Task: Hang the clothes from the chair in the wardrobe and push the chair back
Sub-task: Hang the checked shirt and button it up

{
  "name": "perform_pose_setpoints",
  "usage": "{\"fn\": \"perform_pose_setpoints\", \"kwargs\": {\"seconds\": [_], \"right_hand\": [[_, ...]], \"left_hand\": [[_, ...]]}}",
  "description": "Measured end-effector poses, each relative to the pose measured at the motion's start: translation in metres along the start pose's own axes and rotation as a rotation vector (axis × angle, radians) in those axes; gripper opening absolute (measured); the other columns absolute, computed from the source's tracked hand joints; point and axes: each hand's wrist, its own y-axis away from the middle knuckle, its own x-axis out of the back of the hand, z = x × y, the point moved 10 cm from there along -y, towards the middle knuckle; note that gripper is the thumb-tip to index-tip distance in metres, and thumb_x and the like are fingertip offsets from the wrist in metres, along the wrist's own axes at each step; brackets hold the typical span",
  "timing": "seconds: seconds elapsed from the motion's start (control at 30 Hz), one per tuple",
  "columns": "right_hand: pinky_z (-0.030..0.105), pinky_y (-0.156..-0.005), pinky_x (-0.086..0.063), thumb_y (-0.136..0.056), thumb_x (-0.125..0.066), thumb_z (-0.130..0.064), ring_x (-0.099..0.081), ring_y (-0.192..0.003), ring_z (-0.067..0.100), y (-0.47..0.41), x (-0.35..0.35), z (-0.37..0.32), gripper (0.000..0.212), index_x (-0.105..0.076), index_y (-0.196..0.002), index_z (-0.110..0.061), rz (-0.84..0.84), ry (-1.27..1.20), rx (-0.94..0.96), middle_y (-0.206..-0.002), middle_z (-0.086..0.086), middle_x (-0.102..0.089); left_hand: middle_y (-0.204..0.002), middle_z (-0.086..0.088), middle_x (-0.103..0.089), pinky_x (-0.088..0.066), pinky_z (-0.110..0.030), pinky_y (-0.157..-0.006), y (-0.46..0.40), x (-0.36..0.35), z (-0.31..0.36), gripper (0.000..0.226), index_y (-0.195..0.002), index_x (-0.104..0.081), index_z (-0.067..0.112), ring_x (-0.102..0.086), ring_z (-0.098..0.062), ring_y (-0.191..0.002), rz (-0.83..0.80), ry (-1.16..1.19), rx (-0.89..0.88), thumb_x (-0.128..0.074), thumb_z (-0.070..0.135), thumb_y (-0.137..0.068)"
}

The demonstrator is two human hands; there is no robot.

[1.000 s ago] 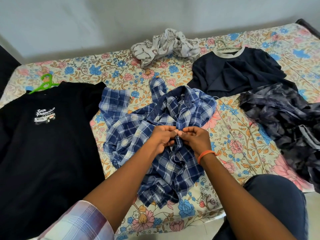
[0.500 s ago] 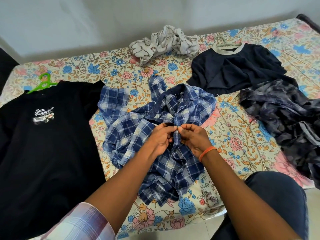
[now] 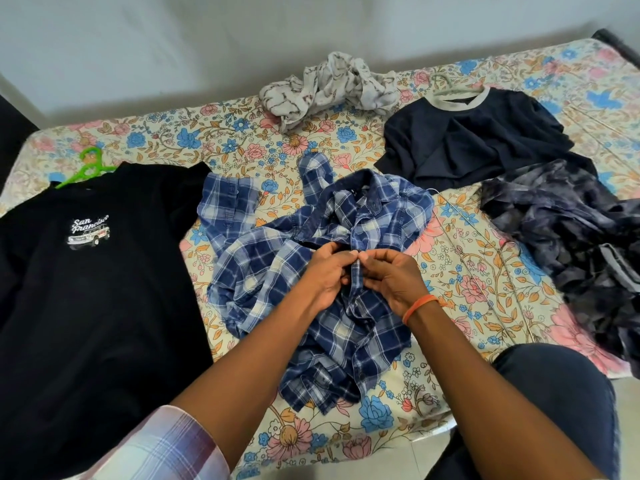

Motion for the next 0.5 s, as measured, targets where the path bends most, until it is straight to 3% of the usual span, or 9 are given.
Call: {"fn": "perform_pose_setpoints", "kwargs": {"seconds": [0.07,0.13,0.2,0.23,0.27,0.37,0.5], "right_hand": [[0.029,-0.060,-0.058,-0.083,-0.072,-0.003,-0.067,-0.072,0.020,-0.003,0.004,0.009,0.015,-0.067,-0.096,0.002,0.017,-0.059,-0.076,-0.080,0.012,-0.071],[0.030,-0.061,-0.058,-0.083,-0.071,-0.001,-0.066,-0.072,0.021,-0.004,0.006,0.013,0.011,-0.067,-0.093,-0.002,0.037,-0.026,-0.123,-0.079,0.011,-0.071],[0.032,-0.062,-0.058,-0.084,-0.069,0.002,-0.067,-0.070,0.021,-0.005,0.014,0.008,0.010,-0.066,-0.092,-0.004,0.126,0.047,-0.093,-0.080,0.011,-0.072],[0.032,-0.061,-0.058,-0.085,-0.067,0.003,-0.067,-0.069,0.021,-0.005,0.019,0.000,0.010,-0.065,-0.092,-0.004,0.187,0.080,-0.040,-0.082,0.013,-0.071],[0.033,-0.062,-0.058,-0.085,-0.066,0.001,-0.067,-0.068,0.021,-0.004,0.024,-0.010,0.009,-0.064,-0.092,-0.005,0.247,0.131,0.039,-0.083,0.013,-0.071],[0.027,-0.064,-0.056,-0.079,-0.079,-0.015,-0.062,-0.064,0.012,0.000,0.030,-0.039,0.019,-0.065,-0.092,-0.012,0.408,0.461,0.287,-0.074,0.000,-0.067],[0.007,-0.056,-0.045,-0.076,-0.084,-0.029,-0.059,-0.062,0.001,0.002,0.030,-0.037,0.024,-0.070,-0.088,-0.012,0.446,0.602,0.316,-0.070,-0.008,-0.065]], "left_hand": [[-0.086,-0.005,-0.064,-0.043,-0.021,-0.044,0.001,0.005,-0.005,0.050,-0.138,-0.039,0.000,-0.059,-0.007,-0.055,0.014,0.005,0.008,-0.062,0.004,-0.094],[-0.089,-0.006,-0.064,-0.048,-0.022,-0.049,0.001,0.010,-0.009,0.076,-0.152,-0.019,0.011,-0.061,-0.007,-0.057,0.021,-0.056,-0.002,-0.064,0.002,-0.091],[-0.092,-0.007,-0.067,-0.058,-0.034,-0.079,0.001,0.012,-0.009,0.096,-0.157,-0.004,0.021,-0.067,-0.012,-0.076,0.039,-0.258,-0.042,-0.068,0.002,-0.088],[-0.089,-0.005,-0.067,-0.054,-0.038,-0.091,0.003,0.010,-0.009,0.101,-0.157,0.000,0.024,-0.066,-0.014,-0.083,0.040,-0.357,-0.070,-0.069,0.002,-0.086],[-0.084,-0.004,-0.066,-0.053,-0.037,-0.091,0.007,0.005,-0.009,0.103,-0.157,0.000,0.025,-0.065,-0.016,-0.082,0.024,-0.425,-0.095,-0.070,0.001,-0.085],[-0.075,-0.004,-0.062,-0.050,-0.034,-0.068,0.016,-0.017,-0.014,0.096,-0.156,-0.013,0.028,-0.058,-0.017,-0.070,-0.062,-0.550,-0.143,-0.068,0.002,-0.083],[-0.078,-0.007,-0.057,-0.045,-0.029,-0.058,0.022,-0.029,-0.022,0.083,-0.154,-0.025,0.020,-0.053,-0.017,-0.068,-0.096,-0.670,-0.144,-0.066,0.004,-0.083]]}}
